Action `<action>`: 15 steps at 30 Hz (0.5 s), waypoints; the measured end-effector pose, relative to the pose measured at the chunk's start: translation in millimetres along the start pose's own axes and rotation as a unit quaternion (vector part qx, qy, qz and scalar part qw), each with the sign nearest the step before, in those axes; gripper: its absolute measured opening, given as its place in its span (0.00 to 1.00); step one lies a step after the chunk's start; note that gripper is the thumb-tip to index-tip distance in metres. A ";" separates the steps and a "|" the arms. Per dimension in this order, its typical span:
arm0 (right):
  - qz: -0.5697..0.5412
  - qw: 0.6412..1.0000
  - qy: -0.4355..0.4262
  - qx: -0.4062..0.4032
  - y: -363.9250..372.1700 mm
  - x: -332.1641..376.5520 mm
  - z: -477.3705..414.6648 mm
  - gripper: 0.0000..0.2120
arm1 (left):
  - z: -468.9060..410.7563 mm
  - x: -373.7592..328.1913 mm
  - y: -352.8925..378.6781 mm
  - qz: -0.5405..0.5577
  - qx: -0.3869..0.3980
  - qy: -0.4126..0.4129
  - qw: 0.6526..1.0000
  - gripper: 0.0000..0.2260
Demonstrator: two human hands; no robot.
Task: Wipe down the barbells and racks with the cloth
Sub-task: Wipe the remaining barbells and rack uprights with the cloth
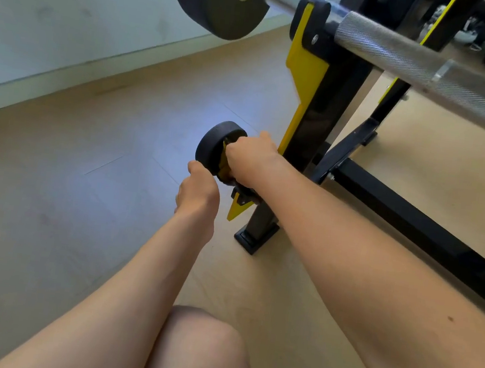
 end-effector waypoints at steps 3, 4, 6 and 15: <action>0.031 0.995 -0.073 -0.055 -8.3 2.7 16.8 0.19 | -0.6 -8.3 -4.2 -0.004 0.022 0.040 0.999 0.28; 0.034 0.992 -0.085 -0.081 -5.9 0.8 26.0 0.18 | -0.5 -10.7 -5.9 -0.010 0.027 0.054 0.998 0.28; 0.034 0.989 -0.092 -0.110 8.2 -6.3 45.0 0.09 | 0.4 -14.4 -9.5 -0.029 0.030 0.080 0.996 0.27; 0.003 0.981 -0.046 -0.187 72.8 -19.2 127.2 0.14 | 34.0 -23.9 20.2 -0.207 0.079 0.391 0.893 0.12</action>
Point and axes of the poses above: each hand's wrist, its own z-axis away from the middle knuckle, its own y-axis out of the palm, x = y × z, the point moved 4 cm from there along -z, towards the middle knuckle, and after that the axes turned 5 degrees about z, right-handed, at the moved point
